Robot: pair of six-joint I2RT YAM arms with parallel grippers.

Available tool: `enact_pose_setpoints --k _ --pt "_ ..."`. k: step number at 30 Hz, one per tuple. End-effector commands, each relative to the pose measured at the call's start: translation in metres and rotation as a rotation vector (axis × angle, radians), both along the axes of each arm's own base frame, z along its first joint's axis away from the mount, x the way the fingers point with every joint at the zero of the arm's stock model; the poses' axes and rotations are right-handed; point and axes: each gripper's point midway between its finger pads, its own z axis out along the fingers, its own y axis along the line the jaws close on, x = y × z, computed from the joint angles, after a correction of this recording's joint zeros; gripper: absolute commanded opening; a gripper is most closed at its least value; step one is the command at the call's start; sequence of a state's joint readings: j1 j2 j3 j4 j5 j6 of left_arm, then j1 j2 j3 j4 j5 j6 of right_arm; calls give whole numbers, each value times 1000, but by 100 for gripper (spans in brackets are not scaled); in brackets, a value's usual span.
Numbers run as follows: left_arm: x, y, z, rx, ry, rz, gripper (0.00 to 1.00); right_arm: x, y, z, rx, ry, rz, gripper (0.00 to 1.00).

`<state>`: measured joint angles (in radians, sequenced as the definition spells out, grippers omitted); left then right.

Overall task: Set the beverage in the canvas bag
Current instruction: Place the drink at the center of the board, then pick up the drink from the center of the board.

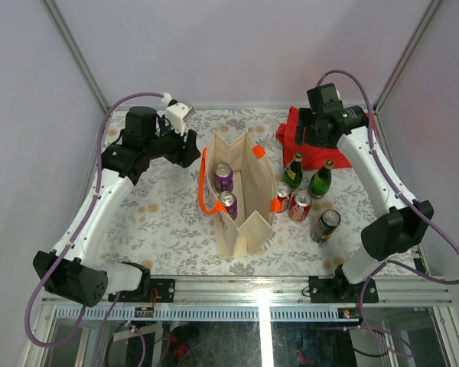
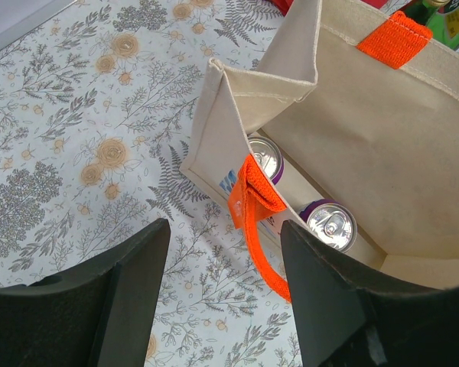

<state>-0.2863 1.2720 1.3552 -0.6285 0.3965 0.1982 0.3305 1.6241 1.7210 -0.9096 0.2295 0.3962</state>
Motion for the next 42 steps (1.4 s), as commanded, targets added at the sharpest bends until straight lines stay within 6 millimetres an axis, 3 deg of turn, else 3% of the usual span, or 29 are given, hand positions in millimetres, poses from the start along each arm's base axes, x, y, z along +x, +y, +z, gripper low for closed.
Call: enact_pose_setpoints --k 1,13,16,19,24,33,42 --pt "-2 -2 9 -16 -33 -10 60 -12 -27 2 -71 77 -81 73" --pt "-7 -1 8 -16 -33 -13 60 -25 -63 4 -38 160 -149 69" --pt "-8 -1 6 -17 -29 -16 60 -16 -49 10 31 123 -105 66" --pt "-9 -1 6 -18 -28 -20 60 -9 -35 3 74 175 -80 60" --pt "-8 0 8 -13 -39 -20 60 3 -9 4 85 234 -28 60" --pt "-10 -1 7 -15 -35 -24 60 -7 17 -23 113 404 54 60" --pt "-12 -1 5 -8 -38 -39 60 -10 32 -30 128 477 95 58"
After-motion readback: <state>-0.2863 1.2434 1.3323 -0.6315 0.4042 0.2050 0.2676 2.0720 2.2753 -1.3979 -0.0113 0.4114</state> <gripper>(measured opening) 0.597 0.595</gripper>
